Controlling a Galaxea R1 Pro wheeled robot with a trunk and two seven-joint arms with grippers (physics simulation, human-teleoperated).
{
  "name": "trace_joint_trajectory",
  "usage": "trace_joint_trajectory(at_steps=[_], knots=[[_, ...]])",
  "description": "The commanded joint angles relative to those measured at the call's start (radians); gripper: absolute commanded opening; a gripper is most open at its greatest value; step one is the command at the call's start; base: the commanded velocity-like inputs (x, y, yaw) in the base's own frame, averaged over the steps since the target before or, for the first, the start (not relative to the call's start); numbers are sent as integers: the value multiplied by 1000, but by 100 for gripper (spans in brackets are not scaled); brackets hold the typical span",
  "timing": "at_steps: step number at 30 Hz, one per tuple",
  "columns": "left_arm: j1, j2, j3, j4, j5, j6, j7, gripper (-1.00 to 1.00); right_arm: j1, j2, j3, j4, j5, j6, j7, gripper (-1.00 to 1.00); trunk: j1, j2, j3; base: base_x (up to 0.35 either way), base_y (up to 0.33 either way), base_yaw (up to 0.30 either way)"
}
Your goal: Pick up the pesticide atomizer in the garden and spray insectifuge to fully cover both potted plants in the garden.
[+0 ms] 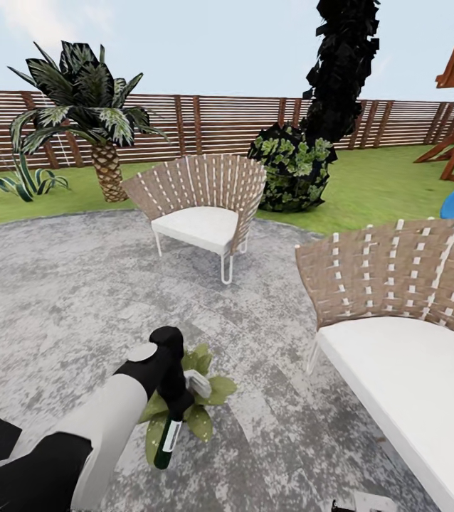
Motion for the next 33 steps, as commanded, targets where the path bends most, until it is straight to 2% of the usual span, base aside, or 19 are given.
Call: trace_joint_trajectory(at_steps=[1,2,4,5,7,9,13,17,23,31,33], knots=[[-5,-1,-13,-1,-11,11,-11,-100,0,0,3,1,-9,-5,1,100,0,0,-1,34,0,12],[-8,-1,-28,-2,-12,12,-11,-100,0,0,3,1,-9,-5,1,100,0,0,-1,47,0,8],[-10,0,-89,-1,-11,16,-11,-100,0,-1,3,1,-9,-5,1,100,0,0,-1,61,0,3],[-4,1,-136,-1,-10,21,-11,-100,0,-2,3,1,-8,-5,2,100,0,0,-1,68,0,1],[5,2,-165,-1,-10,23,-11,-100,0,-4,3,2,-8,-6,3,100,0,0,-1,69,0,1],[11,5,-176,0,-10,23,-11,-100,1,-6,3,2,-7,-6,4,100,0,0,-1,57,0,0],[-12,-1,-181,-16,-32,40,-11,-100,-3,17,9,4,-12,-10,-17,100,0,0,-1,0,0,0],[-35,-4,-185,-19,-26,34,-11,-100,-4,39,26,4,7,-11,-8,100,0,0,-1,0,0,0],[-66,-4,-220,-18,-24,33,-11,-100,-4,72,37,4,15,-11,-7,100,0,0,-1,0,0,2],[-65,-4,-265,-16,-24,35,-11,-100,-4,75,37,4,16,-11,-7,100,0,0,-1,29,-138,224],[-63,-4,-266,-16,-24,36,-11,-100,-4,75,37,4,16,-11,-7,100,0,0,-1,-56,-262,234]])
